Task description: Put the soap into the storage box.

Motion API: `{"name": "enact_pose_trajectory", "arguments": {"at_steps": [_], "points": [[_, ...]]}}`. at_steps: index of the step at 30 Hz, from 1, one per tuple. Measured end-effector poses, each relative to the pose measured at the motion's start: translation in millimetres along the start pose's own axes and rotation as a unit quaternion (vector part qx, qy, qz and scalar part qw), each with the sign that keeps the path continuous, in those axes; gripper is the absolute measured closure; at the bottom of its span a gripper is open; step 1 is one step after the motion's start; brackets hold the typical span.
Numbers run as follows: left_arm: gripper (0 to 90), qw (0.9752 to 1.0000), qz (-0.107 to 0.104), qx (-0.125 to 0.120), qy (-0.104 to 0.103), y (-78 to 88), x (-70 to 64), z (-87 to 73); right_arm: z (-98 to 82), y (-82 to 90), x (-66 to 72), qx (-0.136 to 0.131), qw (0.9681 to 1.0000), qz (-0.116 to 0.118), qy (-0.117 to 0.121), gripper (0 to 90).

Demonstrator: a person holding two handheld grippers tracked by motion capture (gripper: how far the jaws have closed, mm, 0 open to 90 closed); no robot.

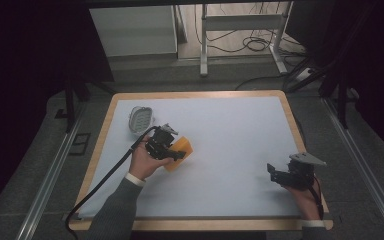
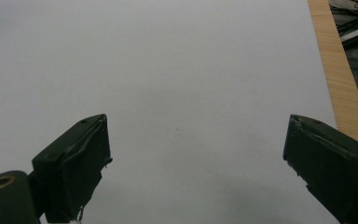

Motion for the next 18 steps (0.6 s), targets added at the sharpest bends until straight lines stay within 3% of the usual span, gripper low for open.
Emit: {"name": "enact_pose_trajectory", "arguments": {"at_steps": [18], "points": [[61.1,0.9999,0.008,-0.006,-0.005,13.1,0.8,5.3,-0.5,-0.1,-2.5,0.002,1.0,-0.004,-0.003,7.3]]}}
Point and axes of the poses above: each handheld gripper's, and its own axes: y roughly backward along the jaws, z roughly out of its top, x roughly to its left, the point moved 10 cm from there along -y, roughly forward along the jaws, and after that the axes turned 12 degrees about -z, right-handed, at the moved point
